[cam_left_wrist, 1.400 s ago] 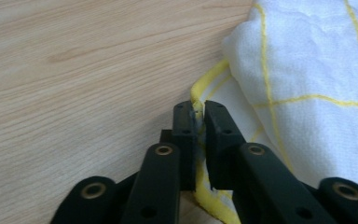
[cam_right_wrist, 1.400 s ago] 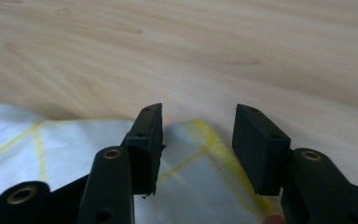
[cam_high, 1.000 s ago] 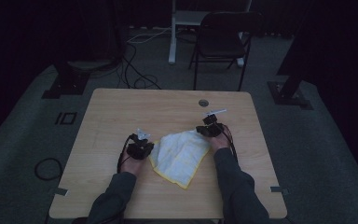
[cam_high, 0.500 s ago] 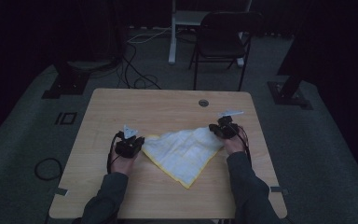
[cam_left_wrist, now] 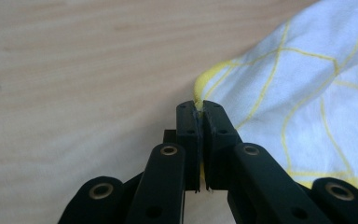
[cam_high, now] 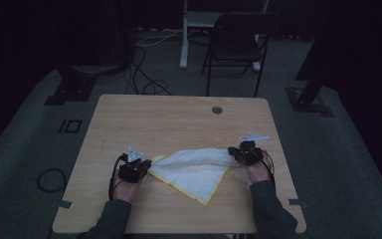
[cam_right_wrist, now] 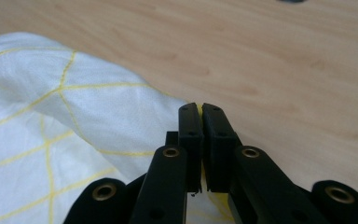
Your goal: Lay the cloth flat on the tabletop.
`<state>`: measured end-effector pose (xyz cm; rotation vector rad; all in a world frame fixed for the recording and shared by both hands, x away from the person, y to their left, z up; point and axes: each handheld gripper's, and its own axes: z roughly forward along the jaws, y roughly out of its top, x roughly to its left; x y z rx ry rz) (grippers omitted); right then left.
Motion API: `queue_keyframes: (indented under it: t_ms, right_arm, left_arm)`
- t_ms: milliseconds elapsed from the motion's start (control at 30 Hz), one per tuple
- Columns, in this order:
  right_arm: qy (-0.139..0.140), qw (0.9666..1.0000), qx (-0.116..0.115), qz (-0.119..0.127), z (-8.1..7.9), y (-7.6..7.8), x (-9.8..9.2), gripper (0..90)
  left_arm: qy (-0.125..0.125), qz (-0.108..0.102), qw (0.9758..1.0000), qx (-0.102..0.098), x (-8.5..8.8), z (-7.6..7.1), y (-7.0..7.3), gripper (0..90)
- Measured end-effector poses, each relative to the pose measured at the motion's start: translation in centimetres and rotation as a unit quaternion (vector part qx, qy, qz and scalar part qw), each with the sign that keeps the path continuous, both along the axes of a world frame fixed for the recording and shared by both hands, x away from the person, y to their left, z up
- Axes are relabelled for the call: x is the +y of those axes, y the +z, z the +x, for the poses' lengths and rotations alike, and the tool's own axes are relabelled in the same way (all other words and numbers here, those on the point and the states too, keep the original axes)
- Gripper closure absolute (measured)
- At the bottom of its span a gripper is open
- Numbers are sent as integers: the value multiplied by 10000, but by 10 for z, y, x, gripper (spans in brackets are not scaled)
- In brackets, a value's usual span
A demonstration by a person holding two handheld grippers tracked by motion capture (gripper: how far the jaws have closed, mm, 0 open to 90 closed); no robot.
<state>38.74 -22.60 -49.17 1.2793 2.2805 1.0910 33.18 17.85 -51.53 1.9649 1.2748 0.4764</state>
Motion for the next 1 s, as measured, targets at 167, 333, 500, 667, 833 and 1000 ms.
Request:
queue_keyframes:
  t_ms: [167, 333, 500, 667, 833, 1000]
  right_arm:
    - [12, 9999, 86, -56, -17, -9, -2, 878]
    - [8, 9997, 241, -67, -33, -23, -7, 878]
    - [21, 9991, 356, -207, -41, -35, -9, 878]
    - [44, 9988, 424, -251, -46, -38, -12, 866]
    - [9, 9995, 189, -269, -42, -26, -11, 679]
    - [29, 9999, 9, -117, -31, -10, -4, 657]
  left_arm:
    - [-56, 27, 9999, 141, -1, -13, -5, 869]
    - [-160, 143, 9991, 369, -5, -25, -13, 868]
    - [-228, 106, 9982, 545, -9, -38, -19, 868]
    - [-262, 83, 9984, 502, -8, -41, -18, 811]
    - [-103, -35, 9994, 316, -4, -36, -9, 726]
    - [-129, -50, 9997, 178, -8, -25, 2, 729]
